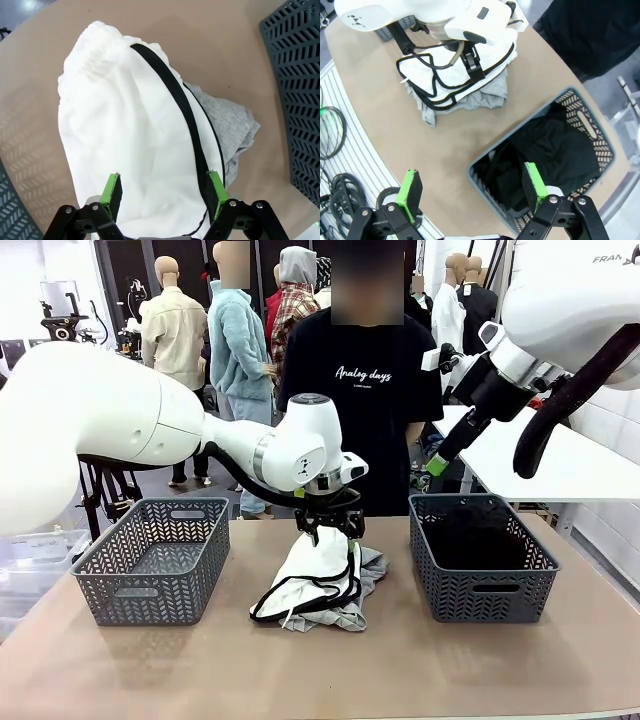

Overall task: Sort the tops and bottoms.
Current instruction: Lift clothes from the center of the table with your left hand.

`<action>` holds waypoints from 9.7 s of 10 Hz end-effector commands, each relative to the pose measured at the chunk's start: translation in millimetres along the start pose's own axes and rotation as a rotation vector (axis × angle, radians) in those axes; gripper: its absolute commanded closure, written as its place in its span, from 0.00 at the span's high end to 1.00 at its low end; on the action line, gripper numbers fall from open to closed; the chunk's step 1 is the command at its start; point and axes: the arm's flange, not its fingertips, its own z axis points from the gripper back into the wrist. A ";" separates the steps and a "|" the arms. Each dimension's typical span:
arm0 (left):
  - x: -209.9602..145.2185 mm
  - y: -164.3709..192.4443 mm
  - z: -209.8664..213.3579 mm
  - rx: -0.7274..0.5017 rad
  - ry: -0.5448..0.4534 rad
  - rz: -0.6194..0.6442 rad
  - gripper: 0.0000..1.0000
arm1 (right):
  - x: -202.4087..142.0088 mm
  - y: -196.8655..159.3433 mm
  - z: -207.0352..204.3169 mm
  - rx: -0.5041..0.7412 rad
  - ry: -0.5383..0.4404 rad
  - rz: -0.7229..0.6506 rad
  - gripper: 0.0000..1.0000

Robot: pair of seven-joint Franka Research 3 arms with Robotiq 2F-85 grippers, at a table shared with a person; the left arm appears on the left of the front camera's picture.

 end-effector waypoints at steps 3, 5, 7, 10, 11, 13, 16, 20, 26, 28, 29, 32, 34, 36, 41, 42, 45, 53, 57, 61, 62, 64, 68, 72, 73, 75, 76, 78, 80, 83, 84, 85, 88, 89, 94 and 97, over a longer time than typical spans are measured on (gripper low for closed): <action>0.2 1.4 -0.9 0.001 0.002 0.002 0.87 | 0.8 -1.5 -0.1 -0.006 0.003 0.009 1.00; -1.6 2.3 -0.8 0.002 -0.015 0.019 0.87 | 0.8 -1.5 -0.1 -0.006 0.003 0.009 1.00; 0.8 4.7 -9.8 0.014 -0.001 0.021 0.87 | 0.8 -1.5 -0.1 -0.006 0.003 0.009 1.00; -0.9 4.7 -23.5 0.014 0.022 0.017 0.87 | 0.8 -1.5 -0.1 -0.006 0.003 0.009 1.00; -0.4 4.0 -24.8 0.011 0.020 0.017 0.87 | 0.8 -1.5 -0.1 -0.006 0.003 0.009 1.00; 1.1 6.2 -28.6 0.000 0.058 0.016 0.87 | 0.8 -1.5 -0.1 -0.006 0.003 0.009 1.00; 1.2 7.1 -29.5 0.003 0.072 0.012 0.33 | 0.8 -1.5 -0.1 -0.006 0.003 0.009 1.00; -0.8 7.3 -29.4 0.009 0.083 0.027 0.00 | 0.8 -1.5 -0.1 -0.006 0.003 0.009 1.00; -0.5 8.0 -27.2 0.008 0.063 0.032 0.00 | 0.8 -1.5 -0.1 -0.006 0.003 0.009 1.00; -8.1 3.3 42.6 0.137 -0.006 -0.027 0.00 | 0.8 -1.5 -0.1 -0.006 0.003 0.009 1.00; -12.0 -1.6 82.9 0.212 -0.074 -0.018 0.00 | 0.8 -1.5 -0.1 -0.006 0.003 0.009 1.00; -23.9 -11.2 138.5 0.194 -0.198 -0.014 0.00 | 0.8 -1.5 -0.1 -0.006 0.003 0.009 1.00; -29.1 -11.4 159.5 0.201 -0.235 -0.010 0.00 | 0.8 -1.5 -0.1 -0.006 0.003 0.009 1.00; -34.1 -11.0 155.1 0.161 -0.197 -0.027 0.00 | 0.8 -1.5 -0.1 -0.006 0.003 0.009 1.00; -36.2 -21.2 204.9 0.311 -0.281 -0.105 0.00 | 0.8 -1.5 -0.1 -0.006 0.003 0.009 1.00; -38.5 -22.3 208.8 0.258 -0.197 -0.157 0.00 | 0.8 -1.5 -0.1 -0.006 0.003 0.009 1.00; -40.6 -16.2 230.1 0.259 -0.214 -0.140 0.00 | 0.8 -1.5 -0.1 -0.006 0.003 0.009 1.00; -34.6 -14.7 222.0 0.269 -0.198 -0.131 0.00 | 0.8 -1.5 -0.1 -0.006 0.003 0.009 1.00; -32.9 -10.9 220.8 0.246 -0.187 -0.085 0.15 | 0.8 -1.5 -0.1 -0.006 0.003 0.009 1.00; -30.6 -8.9 222.5 0.251 -0.176 -0.005 0.15 | 0.8 -1.5 -0.1 -0.006 0.003 0.009 1.00; -30.2 -8.7 222.4 0.257 -0.169 -0.003 0.00 | 0.8 -1.5 -0.1 -0.006 0.003 0.009 1.00; -30.3 -9.0 217.8 0.259 -0.167 -0.018 0.00 | 0.8 -1.5 -0.1 -0.006 0.003 0.009 1.00; -44.0 -7.8 150.3 0.164 -0.074 0.025 0.12 | 0.8 -1.5 -0.1 -0.006 0.003 0.009 1.00; -69.9 10.2 98.6 0.066 -0.066 0.116 0.85 | 0.8 -1.5 -0.1 -0.006 0.003 0.009 1.00; -73.5 11.3 94.6 0.079 -0.065 0.128 0.85 | 0.8 -1.5 -0.1 -0.006 0.003 0.009 1.00; -75.7 10.2 85.5 0.074 -0.079 0.078 0.85 | 0.8 -1.5 -0.1 -0.006 0.003 0.009 1.00; -77.0 10.3 80.7 0.074 -0.090 0.064 0.85 | 0.8 -1.5 -0.1 -0.006 0.003 0.009 1.00; -78.7 10.9 73.2 0.079 -0.081 0.032 0.85 | 0.8 -1.5 -0.1 -0.006 0.003 0.009 1.00; -77.0 19.1 56.2 0.126 -0.087 -0.027 0.85 | 0.8 -1.5 -0.1 -0.006 0.003 0.009 1.00; -60.2 27.0 46.1 0.134 -0.117 -0.070 0.85 | 0.8 -1.5 -0.1 -0.006 0.003 0.009 1.00; -52.6 28.7 41.2 0.118 -0.136 -0.064 0.85 | 0.8 -1.5 -0.1 -0.006 0.003 0.009 1.00; -48.1 28.9 35.9 0.107 -0.141 -0.060 0.85 | 0.8 -1.5 -0.1 -0.006 0.003 0.009 1.00; -42.1 31.7 21.3 0.103 -0.136 -0.034 0.85 | 0.8 -1.5 -0.1 -0.006 0.003 0.009 1.00; -41.7 30.2 21.3 0.106 -0.133 -0.038 0.81 | 0.8 -1.5 -0.1 -0.006 0.003 0.009 1.00; -43.7 31.6 23.4 0.114 -0.098 0.021 0.00 | 0.8 -1.5 -0.1 -0.006 0.003 0.009 1.00; -44.2 25.8 36.5 0.139 -0.085 0.045 0.00 | 0.8 -1.5 -0.1 -0.006 0.003 0.009 1.00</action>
